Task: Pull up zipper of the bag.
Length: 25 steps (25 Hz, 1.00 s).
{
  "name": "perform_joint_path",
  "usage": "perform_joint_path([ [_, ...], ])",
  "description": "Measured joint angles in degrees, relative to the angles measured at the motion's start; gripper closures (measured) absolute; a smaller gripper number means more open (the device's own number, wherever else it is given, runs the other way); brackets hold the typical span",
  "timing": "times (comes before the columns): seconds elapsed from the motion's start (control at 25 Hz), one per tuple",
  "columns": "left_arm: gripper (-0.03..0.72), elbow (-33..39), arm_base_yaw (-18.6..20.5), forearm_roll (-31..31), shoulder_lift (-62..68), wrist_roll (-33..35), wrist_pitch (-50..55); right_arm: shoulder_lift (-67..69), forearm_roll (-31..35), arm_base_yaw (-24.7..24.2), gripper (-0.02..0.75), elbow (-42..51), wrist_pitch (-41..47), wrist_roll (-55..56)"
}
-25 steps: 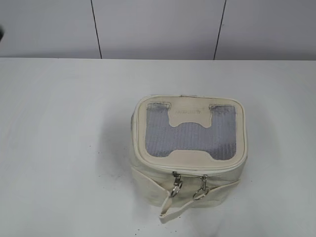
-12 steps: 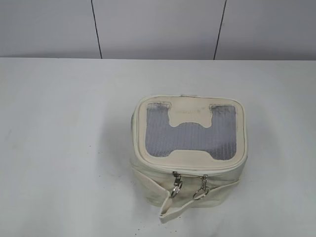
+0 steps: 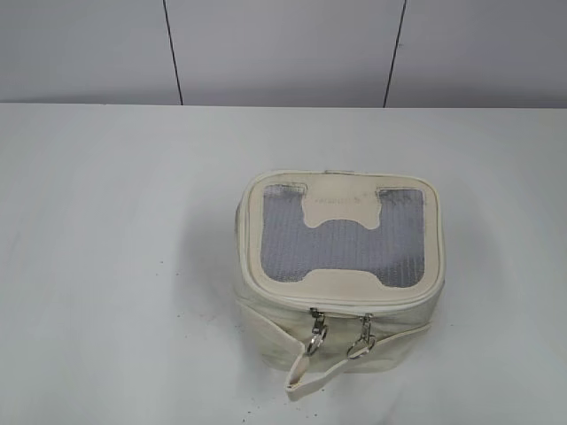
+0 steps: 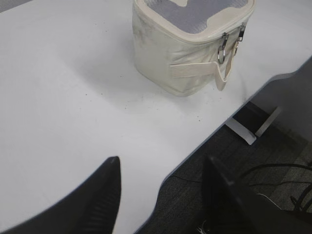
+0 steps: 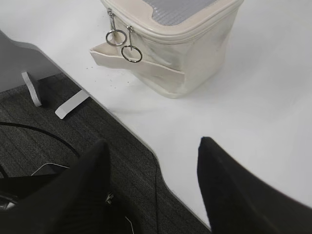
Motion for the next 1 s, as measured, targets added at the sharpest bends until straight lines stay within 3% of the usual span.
perform_joint_path([
  [0.4,0.276,0.0,0.0,0.0,0.0,-0.1,0.0,0.0,0.0,-0.5,0.288,0.0,-0.1,-0.1],
  [0.48,0.276,0.0,0.0,0.0,0.0,-0.1,0.0,0.0,0.2,-2.5,0.288,0.0,-0.1,-0.1],
  [0.6,0.276,0.0,0.4,0.0,0.0,-0.1,0.0,0.0,0.3,-10.6,0.288,0.0,-0.1,-0.2],
  [0.76,0.276,0.0,7.1,0.0,0.0,-0.1,0.0,0.0,0.3,-24.8,0.288,0.0,-0.1,-0.2],
  [0.84,0.276,0.0,12.8,0.0,0.0,-0.1,0.0,0.0,0.3,-31.9,0.289,0.0,-0.1,-0.2],
  [1.0,0.276,0.0,24.8,0.0,-0.2,-0.1,0.0,0.0,0.3,-40.2,0.289,0.0,-0.1,-0.2],
])
